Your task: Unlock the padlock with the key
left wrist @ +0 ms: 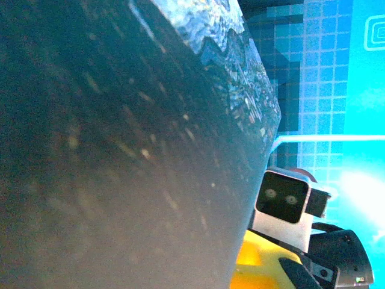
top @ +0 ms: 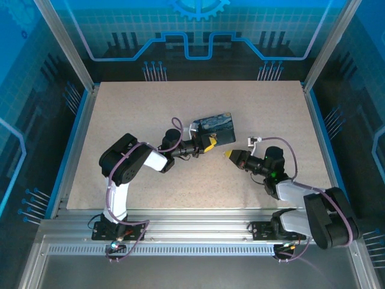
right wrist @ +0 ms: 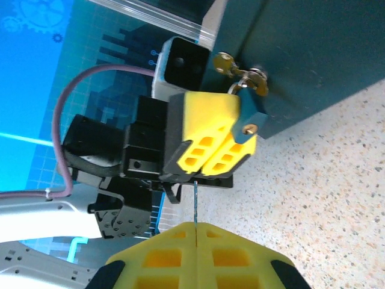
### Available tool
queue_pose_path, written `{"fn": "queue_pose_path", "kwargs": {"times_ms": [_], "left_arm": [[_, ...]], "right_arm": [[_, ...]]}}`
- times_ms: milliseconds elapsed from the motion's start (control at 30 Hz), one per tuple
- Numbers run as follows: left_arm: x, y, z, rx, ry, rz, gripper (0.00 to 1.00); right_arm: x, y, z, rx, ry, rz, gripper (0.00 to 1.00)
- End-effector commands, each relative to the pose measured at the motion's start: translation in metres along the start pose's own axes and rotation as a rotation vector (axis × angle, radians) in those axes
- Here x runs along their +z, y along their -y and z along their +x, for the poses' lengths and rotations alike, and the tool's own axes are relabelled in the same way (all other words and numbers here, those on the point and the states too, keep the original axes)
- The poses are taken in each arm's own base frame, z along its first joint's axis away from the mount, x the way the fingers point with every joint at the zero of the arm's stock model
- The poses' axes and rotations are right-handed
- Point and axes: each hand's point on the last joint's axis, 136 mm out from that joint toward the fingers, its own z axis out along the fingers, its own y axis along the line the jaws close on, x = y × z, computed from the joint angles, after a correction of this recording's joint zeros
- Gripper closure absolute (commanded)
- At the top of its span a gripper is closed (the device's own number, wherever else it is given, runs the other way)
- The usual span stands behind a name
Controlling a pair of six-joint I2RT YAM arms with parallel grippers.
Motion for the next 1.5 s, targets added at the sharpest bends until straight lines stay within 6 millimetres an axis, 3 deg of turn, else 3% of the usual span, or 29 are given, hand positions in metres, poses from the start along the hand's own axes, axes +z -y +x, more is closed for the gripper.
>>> {"fn": "queue_pose_path", "kwargs": {"times_ms": [0,500,900,1467], "left_arm": [[-0.002,0.015,-0.001,0.037,-0.009,0.059,1.0],[-0.001,0.017,-0.001,0.035,-0.01,0.069,1.0],[-0.001,0.017,-0.002,0.035,-0.01,0.07,1.0],[-0.002,0.015,0.0,0.028,-0.012,0.074,1.0]], "right_arm": [[0.007,-0.01,-0.005,-0.026,0.009,-0.045,1.0],[0.023,-0.003,-0.019,0.002,0.037,-0.033,1.0],[0.03,0.012,-0.016,0.033,0.027,-0.01,1.0],[0.038,0.011,-0.025,0.042,0.043,-0.018,1.0]]}}
